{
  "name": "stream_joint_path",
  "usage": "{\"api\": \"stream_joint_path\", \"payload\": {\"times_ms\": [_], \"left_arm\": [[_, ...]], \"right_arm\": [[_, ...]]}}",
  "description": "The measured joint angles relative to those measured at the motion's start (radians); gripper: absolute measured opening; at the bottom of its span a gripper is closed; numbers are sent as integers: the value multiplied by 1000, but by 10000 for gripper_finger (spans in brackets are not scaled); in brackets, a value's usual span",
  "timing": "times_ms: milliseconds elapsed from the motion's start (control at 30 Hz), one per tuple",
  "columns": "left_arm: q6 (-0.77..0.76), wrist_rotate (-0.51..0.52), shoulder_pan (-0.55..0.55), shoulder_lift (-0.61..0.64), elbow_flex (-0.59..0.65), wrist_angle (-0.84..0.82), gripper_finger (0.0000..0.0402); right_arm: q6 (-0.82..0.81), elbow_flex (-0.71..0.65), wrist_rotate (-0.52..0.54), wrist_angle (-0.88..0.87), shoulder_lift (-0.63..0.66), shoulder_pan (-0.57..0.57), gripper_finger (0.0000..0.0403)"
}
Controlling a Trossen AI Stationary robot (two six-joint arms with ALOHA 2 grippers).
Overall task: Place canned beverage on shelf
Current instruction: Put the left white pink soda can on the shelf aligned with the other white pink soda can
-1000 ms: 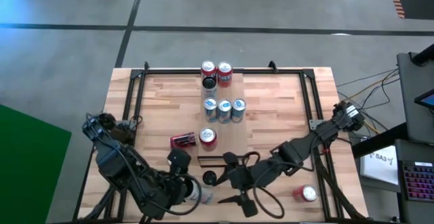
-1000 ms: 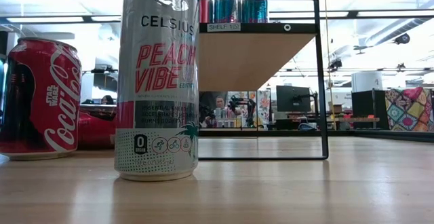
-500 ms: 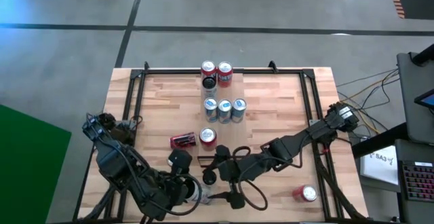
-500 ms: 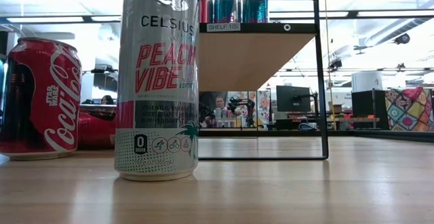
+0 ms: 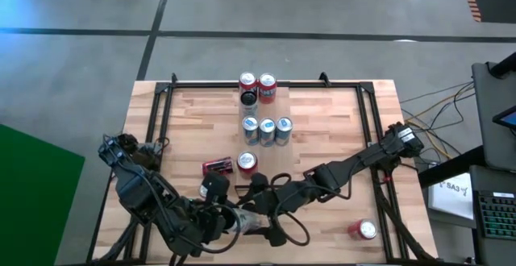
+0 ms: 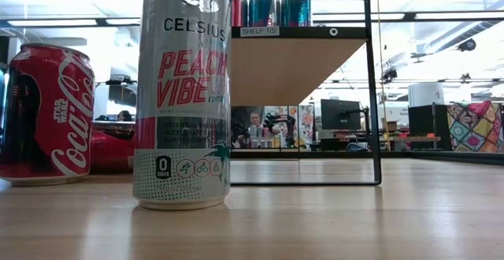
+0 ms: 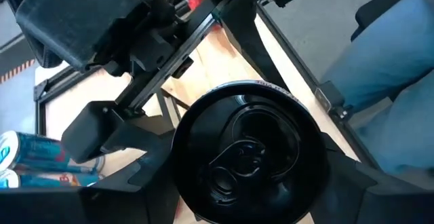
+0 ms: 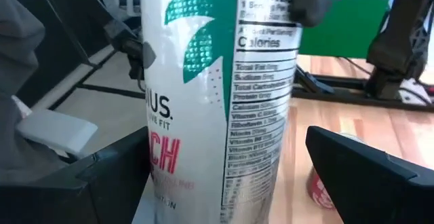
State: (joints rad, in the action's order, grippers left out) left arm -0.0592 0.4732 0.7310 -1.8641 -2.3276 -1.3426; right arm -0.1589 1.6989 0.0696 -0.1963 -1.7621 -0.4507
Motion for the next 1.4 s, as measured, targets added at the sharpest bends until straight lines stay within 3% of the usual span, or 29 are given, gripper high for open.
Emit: {"api": "stream_joint_path", "payload": {"times_ms": [267,533,667,900,1000,1400], "left_arm": [[37,8,-13,0,0,19,232],[52,20,-17,0,0,23,232],[42,47,-16,0,0,27,241],[139,106,-20,13,0,33,304],[172,156,-20,35,0,24,318],[245,194,-32,151,0,23,298]], "right_arm": [[47,0,-3,30,-1,0,341],[42,0,-24,49,-1,0,236],[43,0,-28,47,4,0,235],[44,-2,-13,-18,52,1,235],[51,-2,49,-94,89,-2,235],[65,-78,266,-269,254,-2,235]]}}
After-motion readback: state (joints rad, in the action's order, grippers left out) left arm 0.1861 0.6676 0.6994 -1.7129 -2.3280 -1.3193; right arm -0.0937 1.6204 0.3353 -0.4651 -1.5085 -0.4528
